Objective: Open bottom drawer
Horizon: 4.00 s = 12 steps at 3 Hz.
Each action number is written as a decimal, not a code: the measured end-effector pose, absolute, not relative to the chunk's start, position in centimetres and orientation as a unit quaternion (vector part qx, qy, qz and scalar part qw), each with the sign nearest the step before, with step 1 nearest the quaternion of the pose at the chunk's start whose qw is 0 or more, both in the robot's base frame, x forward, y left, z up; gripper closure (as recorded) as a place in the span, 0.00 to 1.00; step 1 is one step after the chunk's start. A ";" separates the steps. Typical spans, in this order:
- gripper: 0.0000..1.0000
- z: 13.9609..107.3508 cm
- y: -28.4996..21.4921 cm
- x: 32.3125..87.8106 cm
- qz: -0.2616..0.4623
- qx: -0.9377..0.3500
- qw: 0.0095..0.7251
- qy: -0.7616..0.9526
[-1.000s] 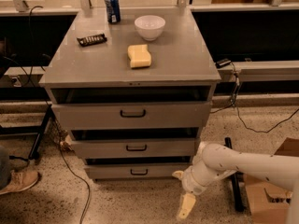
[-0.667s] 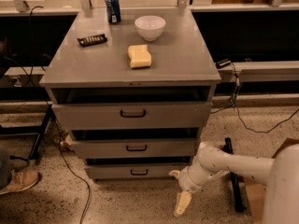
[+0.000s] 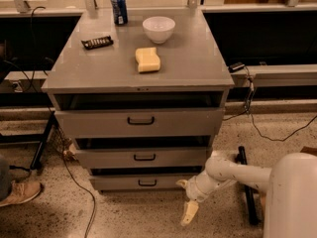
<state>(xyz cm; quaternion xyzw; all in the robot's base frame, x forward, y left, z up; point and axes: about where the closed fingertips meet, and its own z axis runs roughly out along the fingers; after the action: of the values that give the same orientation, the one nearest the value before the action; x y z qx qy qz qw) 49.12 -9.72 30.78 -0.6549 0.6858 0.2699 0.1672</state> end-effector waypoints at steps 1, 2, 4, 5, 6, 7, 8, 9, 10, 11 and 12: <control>0.00 28.8 -10.5 49.7 0.239 -0.666 0.152 0.690; 0.00 26.9 -12.0 51.3 0.185 -0.689 0.149 0.685; 0.00 24.0 -12.1 53.9 0.134 -0.735 0.162 0.645; 0.00 22.2 -11.4 55.3 0.128 -0.753 0.169 0.623; 0.00 21.1 -10.5 57.1 0.115 -0.764 0.186 0.608; 0.00 21.1 -10.5 57.1 0.115 -0.764 0.186 0.608; 0.00 21.2 -10.2 57.2 0.101 -0.770 0.193 0.600; 0.00 21.1 -9.4 58.3 0.065 -0.778 0.210 0.589; 0.00 21.0 -8.9 59.5 0.042 -0.778 0.225 0.585; 0.00 19.7 -9.6 60.7 0.035 -0.765 0.229 0.601; 0.00 18.5 -11.1 62.4 0.028 -0.745 0.232 0.624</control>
Offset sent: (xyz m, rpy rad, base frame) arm 0.0455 -0.0441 -0.0560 -0.2547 -0.2116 0.0479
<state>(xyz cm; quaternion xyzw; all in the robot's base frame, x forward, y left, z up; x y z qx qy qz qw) 62.45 -11.11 18.53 -0.7455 0.6242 0.0278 0.2320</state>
